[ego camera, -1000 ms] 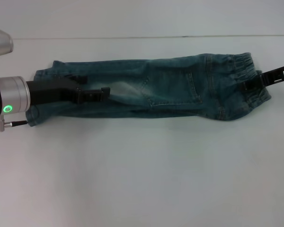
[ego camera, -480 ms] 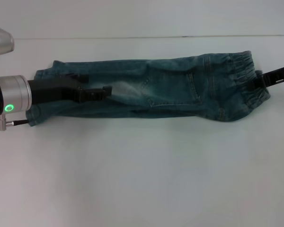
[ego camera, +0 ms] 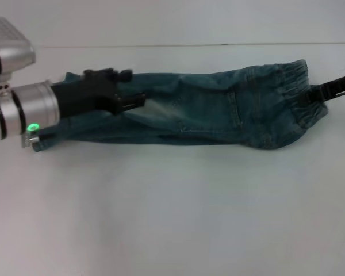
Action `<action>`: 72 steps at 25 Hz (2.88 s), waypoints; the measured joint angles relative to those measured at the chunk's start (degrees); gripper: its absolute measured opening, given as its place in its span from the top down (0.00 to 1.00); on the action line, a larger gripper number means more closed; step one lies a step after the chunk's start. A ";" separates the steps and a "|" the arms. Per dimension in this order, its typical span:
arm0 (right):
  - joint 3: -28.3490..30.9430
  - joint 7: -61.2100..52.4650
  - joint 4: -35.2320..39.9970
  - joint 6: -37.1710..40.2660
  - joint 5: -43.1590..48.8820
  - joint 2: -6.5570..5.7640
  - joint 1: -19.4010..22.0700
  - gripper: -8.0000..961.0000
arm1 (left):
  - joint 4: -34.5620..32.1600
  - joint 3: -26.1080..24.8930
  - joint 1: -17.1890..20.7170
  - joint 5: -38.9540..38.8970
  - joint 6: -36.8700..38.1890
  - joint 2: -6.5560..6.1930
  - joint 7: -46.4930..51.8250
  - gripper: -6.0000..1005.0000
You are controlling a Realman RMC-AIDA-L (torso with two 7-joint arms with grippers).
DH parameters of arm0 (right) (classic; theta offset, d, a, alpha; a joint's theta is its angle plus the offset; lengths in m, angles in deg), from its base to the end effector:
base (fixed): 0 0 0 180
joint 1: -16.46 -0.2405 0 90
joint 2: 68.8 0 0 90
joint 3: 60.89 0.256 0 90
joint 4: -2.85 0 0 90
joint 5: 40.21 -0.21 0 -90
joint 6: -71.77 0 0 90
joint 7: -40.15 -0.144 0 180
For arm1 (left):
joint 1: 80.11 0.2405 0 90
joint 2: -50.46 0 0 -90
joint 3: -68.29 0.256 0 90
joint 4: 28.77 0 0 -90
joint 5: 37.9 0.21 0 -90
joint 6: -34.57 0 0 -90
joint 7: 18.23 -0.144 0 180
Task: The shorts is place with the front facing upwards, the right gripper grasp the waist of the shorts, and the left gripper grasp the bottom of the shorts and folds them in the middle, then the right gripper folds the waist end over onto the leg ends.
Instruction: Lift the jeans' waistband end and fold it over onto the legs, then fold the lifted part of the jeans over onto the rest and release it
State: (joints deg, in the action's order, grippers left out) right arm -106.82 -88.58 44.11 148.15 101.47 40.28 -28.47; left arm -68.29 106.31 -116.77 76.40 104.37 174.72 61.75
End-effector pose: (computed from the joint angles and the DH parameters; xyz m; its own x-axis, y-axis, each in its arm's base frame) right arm 0.2582 0.4223 0.0658 0.5960 -0.7812 -0.1859 -0.7768 -0.5022 -0.3800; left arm -0.2324 0.3879 -0.0193 0.8029 0.2913 0.5201 0.5153 -0.7779 -0.3598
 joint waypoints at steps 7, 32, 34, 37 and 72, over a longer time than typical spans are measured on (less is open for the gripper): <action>5.13 -0.81 6.91 10.59 -0.09 -0.10 -0.71 0.90 | 15.32 1.15 -5.93 -17.02 -13.28 0.26 -28.43 0.42; 11.23 -7.90 21.04 22.96 -11.93 -0.62 -5.29 0.91 | 49.48 -13.51 -16.87 -40.32 -27.57 0.36 -100.13 0.99; 11.63 -7.91 21.68 22.88 -11.97 -0.47 -6.01 0.91 | 50.50 -13.58 -17.19 -40.31 -27.57 0.36 -99.75 0.99; 11.54 -7.92 22.00 22.69 -12.06 -0.25 -7.22 0.91 | 52.56 -13.60 -17.87 -39.62 -27.54 0.36 -97.48 0.99; 7.43 -3.54 14.88 20.21 -11.68 -0.33 -9.16 0.89 | 50.58 -35.61 -2.46 -16.79 -11.00 0.36 -68.19 0.99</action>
State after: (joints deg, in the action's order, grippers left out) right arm -99.39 -92.13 59.00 168.36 89.78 39.95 -37.63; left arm -17.72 70.70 -119.23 59.62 93.37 175.08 -6.44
